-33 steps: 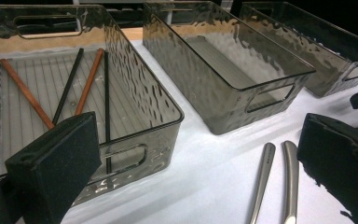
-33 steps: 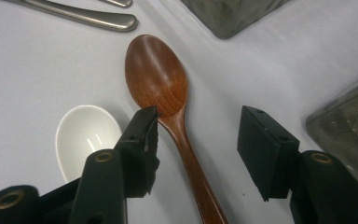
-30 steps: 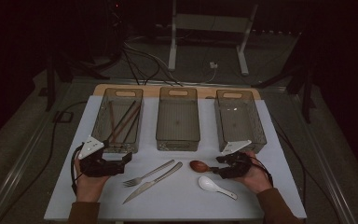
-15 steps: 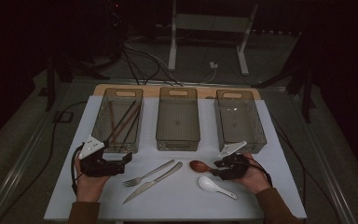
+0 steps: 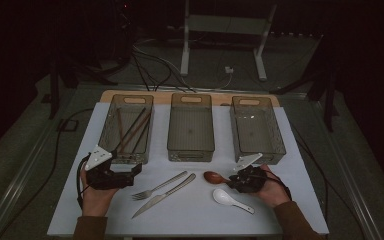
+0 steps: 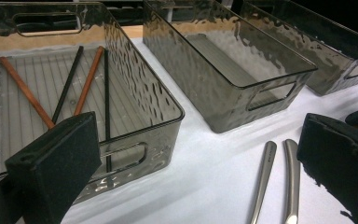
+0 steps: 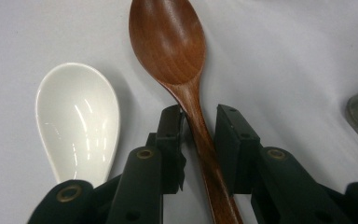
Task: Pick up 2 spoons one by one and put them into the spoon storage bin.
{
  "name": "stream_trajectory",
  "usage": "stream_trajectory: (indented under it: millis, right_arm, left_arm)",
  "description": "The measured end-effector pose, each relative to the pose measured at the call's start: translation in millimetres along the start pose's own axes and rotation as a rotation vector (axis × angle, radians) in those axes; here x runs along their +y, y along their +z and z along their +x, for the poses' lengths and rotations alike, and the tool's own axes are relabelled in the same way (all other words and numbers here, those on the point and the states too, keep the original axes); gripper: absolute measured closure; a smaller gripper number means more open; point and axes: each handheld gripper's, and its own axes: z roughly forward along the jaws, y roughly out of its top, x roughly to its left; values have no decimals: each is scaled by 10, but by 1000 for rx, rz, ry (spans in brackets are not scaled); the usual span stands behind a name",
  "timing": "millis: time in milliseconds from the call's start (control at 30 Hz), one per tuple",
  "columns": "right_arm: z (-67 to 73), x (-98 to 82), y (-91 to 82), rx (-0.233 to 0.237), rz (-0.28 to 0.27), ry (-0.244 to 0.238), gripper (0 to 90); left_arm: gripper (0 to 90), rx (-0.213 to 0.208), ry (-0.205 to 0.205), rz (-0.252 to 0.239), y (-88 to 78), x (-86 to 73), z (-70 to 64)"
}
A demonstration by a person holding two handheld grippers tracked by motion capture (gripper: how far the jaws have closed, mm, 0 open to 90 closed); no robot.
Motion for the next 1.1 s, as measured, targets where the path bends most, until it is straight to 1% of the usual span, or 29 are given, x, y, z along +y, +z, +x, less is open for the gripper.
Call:
stream_trajectory:
  millis: [67,167,367,500,533,567,767,1100]
  right_arm:
    - [11,-3,2,-3,-3,-19,744]
    - [29,-3,2,5,0,-44,802]
    - [25,-5,-4,10,-1,-53,823]
    - [36,-6,-12,2,-3,-42,826]
    - [30,-10,-14,2,-5,-45,826]
    - [35,-10,-19,0,-7,-35,827]
    - [40,-8,-66,-8,-29,-21,828]
    - [60,10,-145,-19,-66,-17,828]
  left_arm:
    - [6,1,0,1,2,-2,1]
    - [6,1,-2,1,-1,-4,6]
    - [6,3,-5,4,2,-14,14]
    - [6,4,-4,4,1,-13,13]
    - [6,2,-6,2,1,-12,13]
    - [7,3,-6,2,0,-12,14]
    - [6,3,-6,3,1,-13,16]
    - [6,2,-2,8,9,-16,13]
